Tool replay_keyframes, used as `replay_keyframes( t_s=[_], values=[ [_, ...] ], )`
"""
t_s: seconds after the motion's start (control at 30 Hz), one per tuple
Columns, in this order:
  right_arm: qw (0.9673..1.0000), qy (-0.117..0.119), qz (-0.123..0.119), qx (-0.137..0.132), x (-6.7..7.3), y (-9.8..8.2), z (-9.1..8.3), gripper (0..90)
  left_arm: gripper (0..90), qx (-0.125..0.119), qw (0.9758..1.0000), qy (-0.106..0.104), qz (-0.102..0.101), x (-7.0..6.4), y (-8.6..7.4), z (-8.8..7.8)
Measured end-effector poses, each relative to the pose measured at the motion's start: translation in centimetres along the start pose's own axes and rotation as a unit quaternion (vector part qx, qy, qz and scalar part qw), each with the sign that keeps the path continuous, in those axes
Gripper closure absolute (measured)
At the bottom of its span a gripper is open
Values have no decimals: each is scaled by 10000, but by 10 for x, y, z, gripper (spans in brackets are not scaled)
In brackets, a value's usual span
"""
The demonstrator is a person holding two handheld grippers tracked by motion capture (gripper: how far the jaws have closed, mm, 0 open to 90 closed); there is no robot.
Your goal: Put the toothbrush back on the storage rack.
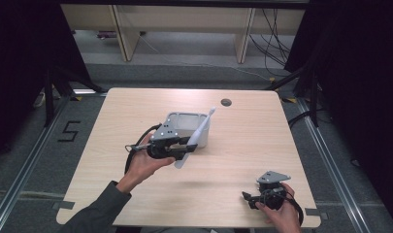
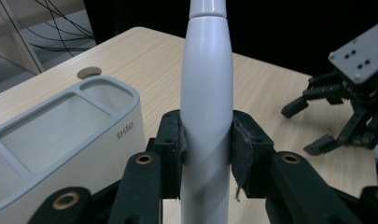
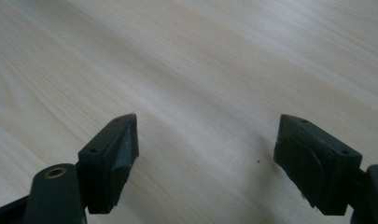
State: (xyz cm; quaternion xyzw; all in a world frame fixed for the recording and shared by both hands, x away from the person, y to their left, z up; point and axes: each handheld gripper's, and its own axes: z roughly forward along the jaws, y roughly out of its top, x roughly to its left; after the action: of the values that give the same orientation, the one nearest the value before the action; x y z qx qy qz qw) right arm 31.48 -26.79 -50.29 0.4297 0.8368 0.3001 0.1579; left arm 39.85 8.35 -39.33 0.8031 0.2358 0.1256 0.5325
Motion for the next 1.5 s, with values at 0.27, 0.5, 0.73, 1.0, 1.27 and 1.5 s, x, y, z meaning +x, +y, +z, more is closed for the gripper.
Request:
replay_keyframes(
  t_s=[0.27,0.5,0.73,1.0,1.27,1.5],
  values=[
    [10000,5,-14,-17,0,0,0,224,664,-448,9987,210,-154,4,10,15],
    [10000,21,28,-24,0,0,0,223,664,-593,9975,259,-290,9,18,24],
    [10000,41,55,8,0,0,0,223,664,-840,9950,346,-414,13,29,32],
    [9999,50,91,5,1,0,0,223,664,-973,9931,441,-489,17,42,41],
    [10000,40,-2,-23,0,0,0,223,664,-997,9924,526,-485,23,54,48],
    [10000,74,46,0,1,0,0,222,664,-1013,9912,643,-565,33,60,56]
  ],
)
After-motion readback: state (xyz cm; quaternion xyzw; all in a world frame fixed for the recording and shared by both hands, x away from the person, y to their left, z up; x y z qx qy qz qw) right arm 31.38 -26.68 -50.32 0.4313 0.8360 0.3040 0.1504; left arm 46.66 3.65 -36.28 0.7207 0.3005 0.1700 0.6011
